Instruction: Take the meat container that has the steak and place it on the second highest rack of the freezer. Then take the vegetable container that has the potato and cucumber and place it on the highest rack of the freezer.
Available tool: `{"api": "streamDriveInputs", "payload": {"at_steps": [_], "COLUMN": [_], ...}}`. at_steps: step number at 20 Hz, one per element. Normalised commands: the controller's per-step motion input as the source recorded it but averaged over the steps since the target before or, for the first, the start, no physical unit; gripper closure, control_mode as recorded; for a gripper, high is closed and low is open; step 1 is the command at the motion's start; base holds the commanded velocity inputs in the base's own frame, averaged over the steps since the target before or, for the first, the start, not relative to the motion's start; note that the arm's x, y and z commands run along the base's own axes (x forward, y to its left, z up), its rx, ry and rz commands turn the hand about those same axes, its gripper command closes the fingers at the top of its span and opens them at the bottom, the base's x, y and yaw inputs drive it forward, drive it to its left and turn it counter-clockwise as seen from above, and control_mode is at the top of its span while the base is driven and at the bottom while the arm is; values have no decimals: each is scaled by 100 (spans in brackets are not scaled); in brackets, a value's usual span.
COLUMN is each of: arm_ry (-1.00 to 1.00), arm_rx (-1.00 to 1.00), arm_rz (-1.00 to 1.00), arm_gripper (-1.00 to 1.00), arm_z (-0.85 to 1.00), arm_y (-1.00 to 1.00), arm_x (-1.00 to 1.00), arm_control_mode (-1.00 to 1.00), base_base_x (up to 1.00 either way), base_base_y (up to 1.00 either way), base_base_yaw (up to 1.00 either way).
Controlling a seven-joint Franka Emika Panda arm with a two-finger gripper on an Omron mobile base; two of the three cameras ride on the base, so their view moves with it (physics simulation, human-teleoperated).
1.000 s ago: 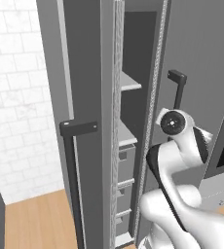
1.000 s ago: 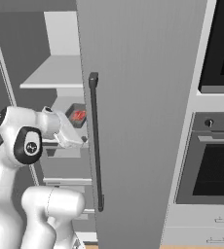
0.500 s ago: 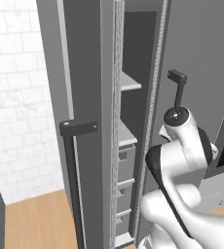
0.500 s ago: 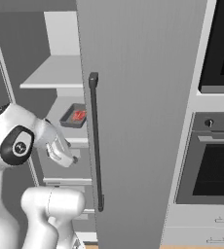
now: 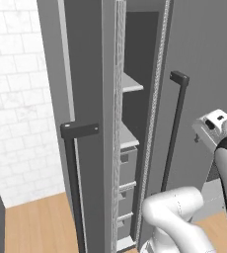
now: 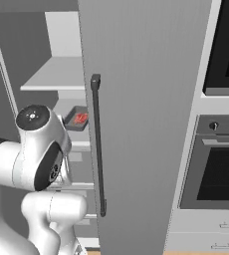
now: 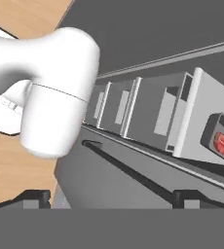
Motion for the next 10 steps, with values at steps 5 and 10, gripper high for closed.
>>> {"api": "streamDriveInputs", "payload": {"at_steps": [5, 10], "arm_ry": [-22, -4], "arm_rx": [26, 4], "arm_rz": [-2, -1], "arm_gripper": [-100, -100], "arm_z": [-25, -5], "arm_y": [17, 3], "arm_x": [-10, -2], "arm_control_mode": [-100, 100], "base_base_x": [0, -23], "base_base_y": [0, 3], "base_base_yaw": [0, -7]}}
